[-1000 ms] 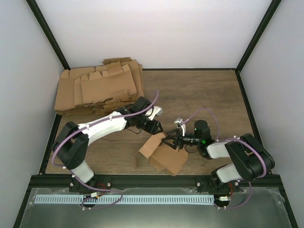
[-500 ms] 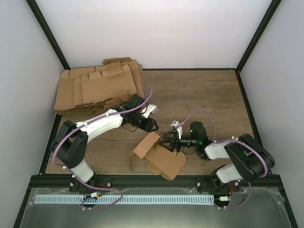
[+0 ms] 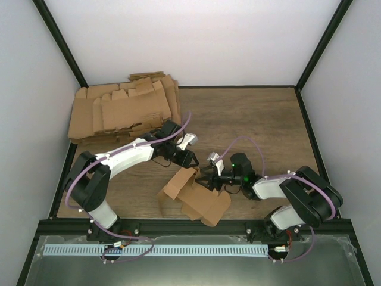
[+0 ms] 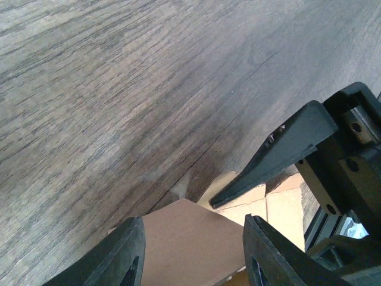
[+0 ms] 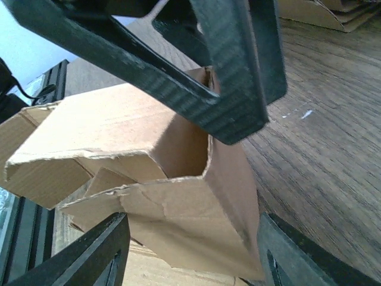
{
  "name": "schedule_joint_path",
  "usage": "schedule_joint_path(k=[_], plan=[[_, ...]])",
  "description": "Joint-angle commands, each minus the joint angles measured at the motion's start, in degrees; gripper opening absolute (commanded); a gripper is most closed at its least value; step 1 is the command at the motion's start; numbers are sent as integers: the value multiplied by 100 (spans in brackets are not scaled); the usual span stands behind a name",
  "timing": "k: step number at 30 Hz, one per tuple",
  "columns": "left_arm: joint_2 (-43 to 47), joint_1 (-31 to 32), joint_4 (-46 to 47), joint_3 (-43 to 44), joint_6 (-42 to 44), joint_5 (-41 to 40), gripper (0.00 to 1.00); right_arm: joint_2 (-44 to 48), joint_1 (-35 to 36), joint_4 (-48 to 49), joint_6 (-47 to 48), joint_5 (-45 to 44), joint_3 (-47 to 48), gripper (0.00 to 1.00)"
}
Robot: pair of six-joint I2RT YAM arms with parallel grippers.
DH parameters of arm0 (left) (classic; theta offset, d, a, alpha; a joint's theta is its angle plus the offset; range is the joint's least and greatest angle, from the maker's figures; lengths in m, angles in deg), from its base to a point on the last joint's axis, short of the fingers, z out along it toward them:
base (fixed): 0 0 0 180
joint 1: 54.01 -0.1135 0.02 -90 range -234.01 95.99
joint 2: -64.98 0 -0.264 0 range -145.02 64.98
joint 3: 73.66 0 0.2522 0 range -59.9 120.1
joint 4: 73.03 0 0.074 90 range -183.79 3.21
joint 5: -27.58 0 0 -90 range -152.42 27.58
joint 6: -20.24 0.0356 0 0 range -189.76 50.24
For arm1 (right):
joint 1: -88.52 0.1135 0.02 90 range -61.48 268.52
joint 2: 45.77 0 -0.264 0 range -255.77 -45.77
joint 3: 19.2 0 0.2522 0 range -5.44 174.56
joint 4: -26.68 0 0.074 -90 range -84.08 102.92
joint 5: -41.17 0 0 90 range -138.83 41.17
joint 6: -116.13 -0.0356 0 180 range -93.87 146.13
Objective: Fold the paper box
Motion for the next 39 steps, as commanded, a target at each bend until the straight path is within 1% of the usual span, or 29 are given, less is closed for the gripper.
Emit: schedule_joint_path(k=[1,5,9,13,18,21,24,25,28,35,36,39], plan=[[322,-3,14,11,-38,-38,51,-49,71,-74,234,-435,187,62],[687,-101,-61,-17,-241,-534,66,-116,75,-143,290,-585,270,62],[1088,-337,-118,-197,-376,-671,72,-190,79,-89,322,-550,318,63],[1278,-480,-95,-610,-554,-522,70,-252,80,11,335,-392,332,63],[1384,-480,363,-1181,-912,27,66,-417,210,-72,486,-376,501,63],[1300,-450,669,-1366,-1073,384,60,-568,345,-189,611,-434,646,62],[1192,-388,801,-1399,-1124,507,52,-677,461,-222,675,-504,734,62],[1162,-370,835,-1396,-1139,524,51,-704,507,-234,694,-527,763,61],[1136,-355,931,-1399,-1182,577,50,-768,621,-317,760,-649,839,57],[1209,-354,1054,-1457,-1216,653,52,-881,692,-324,780,-935,913,52],[1190,-354,1077,-1471,-1221,691,52,-894,713,-310,772,-1037,932,50],[1142,-354,1130,-1518,-1239,710,52,-933,941,-267,744,-1711,992,45]])
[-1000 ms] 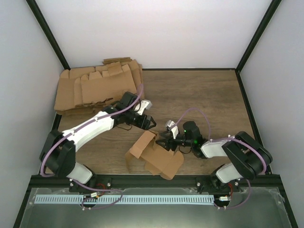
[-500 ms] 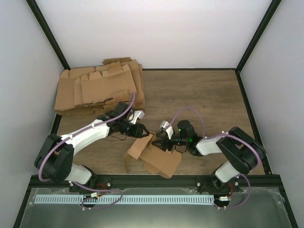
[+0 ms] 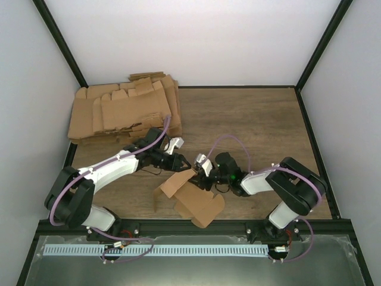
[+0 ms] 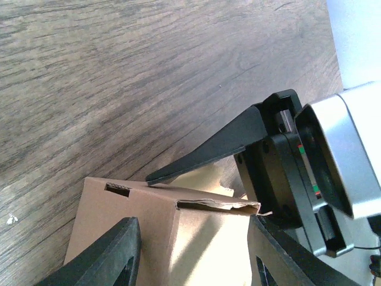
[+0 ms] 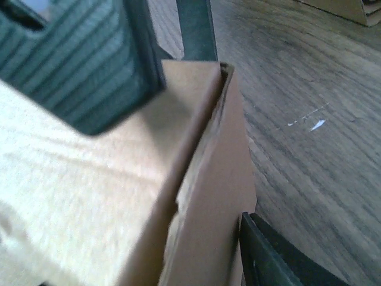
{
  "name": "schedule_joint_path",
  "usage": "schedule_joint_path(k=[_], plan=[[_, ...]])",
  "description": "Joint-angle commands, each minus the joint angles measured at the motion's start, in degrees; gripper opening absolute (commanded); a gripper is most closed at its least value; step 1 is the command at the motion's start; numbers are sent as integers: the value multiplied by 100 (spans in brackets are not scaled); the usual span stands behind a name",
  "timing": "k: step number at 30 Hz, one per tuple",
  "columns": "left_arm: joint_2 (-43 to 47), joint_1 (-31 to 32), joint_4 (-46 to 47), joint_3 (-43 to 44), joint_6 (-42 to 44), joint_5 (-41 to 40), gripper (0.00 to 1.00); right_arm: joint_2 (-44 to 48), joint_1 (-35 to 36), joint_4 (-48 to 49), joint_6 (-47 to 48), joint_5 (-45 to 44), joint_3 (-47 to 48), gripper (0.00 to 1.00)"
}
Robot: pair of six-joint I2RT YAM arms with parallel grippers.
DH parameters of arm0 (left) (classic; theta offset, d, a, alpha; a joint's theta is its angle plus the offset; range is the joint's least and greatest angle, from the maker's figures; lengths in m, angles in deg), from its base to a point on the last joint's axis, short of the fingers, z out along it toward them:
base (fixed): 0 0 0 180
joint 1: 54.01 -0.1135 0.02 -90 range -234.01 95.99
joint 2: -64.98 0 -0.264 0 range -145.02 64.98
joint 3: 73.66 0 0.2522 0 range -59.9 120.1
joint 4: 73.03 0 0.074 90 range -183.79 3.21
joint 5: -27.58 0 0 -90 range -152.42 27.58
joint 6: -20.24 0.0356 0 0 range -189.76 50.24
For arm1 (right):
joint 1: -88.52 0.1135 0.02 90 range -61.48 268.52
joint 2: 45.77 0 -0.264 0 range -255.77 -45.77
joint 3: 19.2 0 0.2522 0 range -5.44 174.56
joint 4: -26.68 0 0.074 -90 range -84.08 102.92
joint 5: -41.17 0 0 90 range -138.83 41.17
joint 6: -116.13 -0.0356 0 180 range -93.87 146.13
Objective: Fold the paper box
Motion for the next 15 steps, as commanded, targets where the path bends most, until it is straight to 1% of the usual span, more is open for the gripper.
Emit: schedule_joint_path(k=[1,4,5,7,9,10,12,15], plan=[[-41,29,282,-118,-46,209,52,-122,353,136,69,-1014,314,44],[-73,28,342,-159,-57,220,52,-216,642,449,-45,-1602,299,38],[-85,28,347,-160,-56,222,52,-228,725,615,-99,-1866,273,35],[-90,28,343,-163,-57,202,52,-256,862,882,-238,-2451,191,26],[-87,28,354,-171,-63,196,52,-258,886,1107,-418,-2764,125,14],[-74,28,352,-177,-65,192,52,-258,891,1184,-499,-2896,106,10],[-62,23,360,-178,-82,199,52,-241,899,1253,-570,-3154,92,4],[-52,28,445,-243,-161,269,52,-183,903,1060,-666,-3611,144,2]])
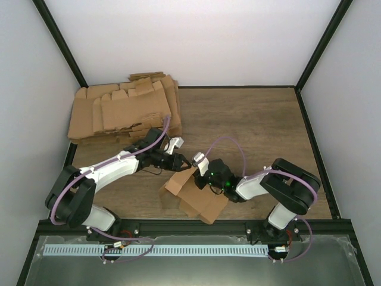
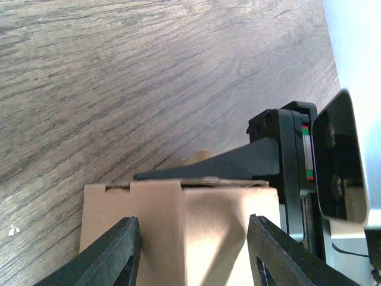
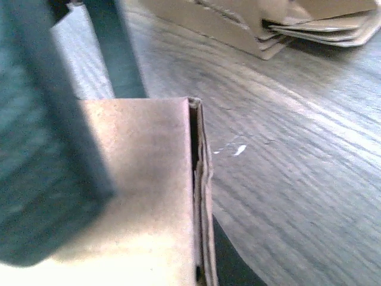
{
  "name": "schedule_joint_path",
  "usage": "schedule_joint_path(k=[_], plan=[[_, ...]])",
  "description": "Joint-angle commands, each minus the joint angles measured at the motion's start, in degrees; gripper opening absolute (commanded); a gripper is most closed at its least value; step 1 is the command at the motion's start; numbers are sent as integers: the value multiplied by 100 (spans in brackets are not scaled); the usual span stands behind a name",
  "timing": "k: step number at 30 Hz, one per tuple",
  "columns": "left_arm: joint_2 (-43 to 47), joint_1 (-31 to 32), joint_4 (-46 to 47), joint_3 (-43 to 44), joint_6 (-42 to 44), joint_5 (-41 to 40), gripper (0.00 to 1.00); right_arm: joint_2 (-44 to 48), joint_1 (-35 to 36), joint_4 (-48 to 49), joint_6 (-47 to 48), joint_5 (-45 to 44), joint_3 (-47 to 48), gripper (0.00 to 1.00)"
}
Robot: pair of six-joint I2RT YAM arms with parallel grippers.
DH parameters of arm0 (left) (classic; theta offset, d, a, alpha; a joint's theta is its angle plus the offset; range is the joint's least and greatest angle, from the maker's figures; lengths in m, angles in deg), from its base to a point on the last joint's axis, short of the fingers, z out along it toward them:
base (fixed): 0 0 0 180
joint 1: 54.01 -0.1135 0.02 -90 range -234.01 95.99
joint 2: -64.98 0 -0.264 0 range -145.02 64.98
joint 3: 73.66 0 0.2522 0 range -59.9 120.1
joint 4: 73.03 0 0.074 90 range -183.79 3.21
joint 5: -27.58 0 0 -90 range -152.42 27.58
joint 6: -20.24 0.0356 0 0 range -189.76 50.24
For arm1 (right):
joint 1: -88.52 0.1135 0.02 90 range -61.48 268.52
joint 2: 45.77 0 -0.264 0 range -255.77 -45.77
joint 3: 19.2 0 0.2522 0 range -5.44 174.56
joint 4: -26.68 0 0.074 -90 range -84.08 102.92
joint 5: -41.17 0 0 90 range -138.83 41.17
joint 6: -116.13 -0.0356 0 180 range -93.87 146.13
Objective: Fold the paper box
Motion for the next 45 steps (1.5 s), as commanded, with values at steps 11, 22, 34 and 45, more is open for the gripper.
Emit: schedule_joint_path(k=[11,22,34,45], plan=[[-36,35,426,-199,-270,367,52,130,37,-351,-751,-2081,213,17],[-148,35,467,-216,-296,432,52,-81,30,636,-600,-2031,67,32],[-199,35,281,-71,-207,427,52,-295,36,841,-628,-1992,120,3],[1350,35,-879,738,359,-1082,91,734,-94,-778,-1668,-2557,127,1]])
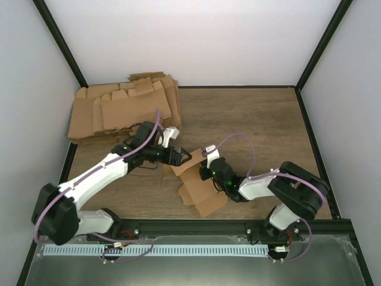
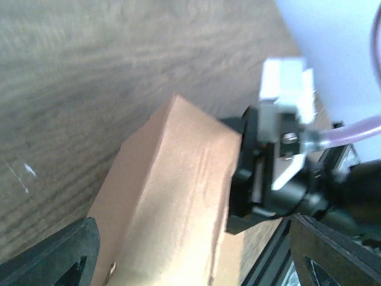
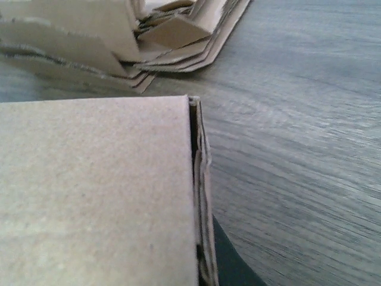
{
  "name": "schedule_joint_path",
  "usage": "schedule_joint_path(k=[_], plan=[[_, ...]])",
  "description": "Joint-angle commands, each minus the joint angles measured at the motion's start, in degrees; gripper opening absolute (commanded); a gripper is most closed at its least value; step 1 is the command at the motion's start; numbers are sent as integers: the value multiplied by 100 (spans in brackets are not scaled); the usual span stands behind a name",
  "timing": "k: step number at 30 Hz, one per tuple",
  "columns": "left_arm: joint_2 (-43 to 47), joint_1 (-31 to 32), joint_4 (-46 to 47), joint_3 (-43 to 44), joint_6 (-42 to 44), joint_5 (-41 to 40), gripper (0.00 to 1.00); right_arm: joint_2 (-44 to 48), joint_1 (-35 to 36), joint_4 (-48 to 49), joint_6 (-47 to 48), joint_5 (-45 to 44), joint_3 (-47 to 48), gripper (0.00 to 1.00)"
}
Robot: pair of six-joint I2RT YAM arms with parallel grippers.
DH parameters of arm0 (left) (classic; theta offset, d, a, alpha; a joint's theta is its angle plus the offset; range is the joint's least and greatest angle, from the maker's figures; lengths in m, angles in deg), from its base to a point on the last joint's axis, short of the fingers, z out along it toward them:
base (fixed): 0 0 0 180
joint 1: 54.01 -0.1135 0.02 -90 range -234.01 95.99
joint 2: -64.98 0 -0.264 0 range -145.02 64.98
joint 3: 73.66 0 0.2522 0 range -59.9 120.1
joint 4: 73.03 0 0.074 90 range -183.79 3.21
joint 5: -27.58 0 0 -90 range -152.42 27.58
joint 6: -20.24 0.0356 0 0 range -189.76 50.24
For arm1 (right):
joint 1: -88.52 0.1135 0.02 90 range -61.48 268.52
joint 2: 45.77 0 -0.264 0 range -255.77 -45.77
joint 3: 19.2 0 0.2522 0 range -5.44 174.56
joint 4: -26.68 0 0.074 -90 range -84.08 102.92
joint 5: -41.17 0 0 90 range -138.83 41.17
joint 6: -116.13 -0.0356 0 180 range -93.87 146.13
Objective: Fold the paper box
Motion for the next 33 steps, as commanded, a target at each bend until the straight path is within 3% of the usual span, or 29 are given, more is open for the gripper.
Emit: schedule_joint_path(k=[1,6,12,17,21,27,33], plan=[[732,22,-710,568,349,-669,92,577,-178,-779,-849,-364,160,1],[1378,21,-1269,1058,384,-1135,95,1056,-554,-1572,-1746,-309,368,1],[2106,22,-1361,1225,-35,-1046,100,1434,-1089,-2250,-3110,-105,587,1],[2353,64,-1000,616,-556,-642,100,1631,-1230,-2118,-3800,8,538,1],[2706,581,-411,5,-1009,-1185,98,1831,-1228,-2137,-4311,-159,404,1],[2241,1597,-294,-186,-1266,-2315,91,2025,-1231,-1947,-4587,-213,167,1],[1800,1641,-250,-176,-1143,-2917,89,2060,-1229,-1901,-4530,-89,144,1]])
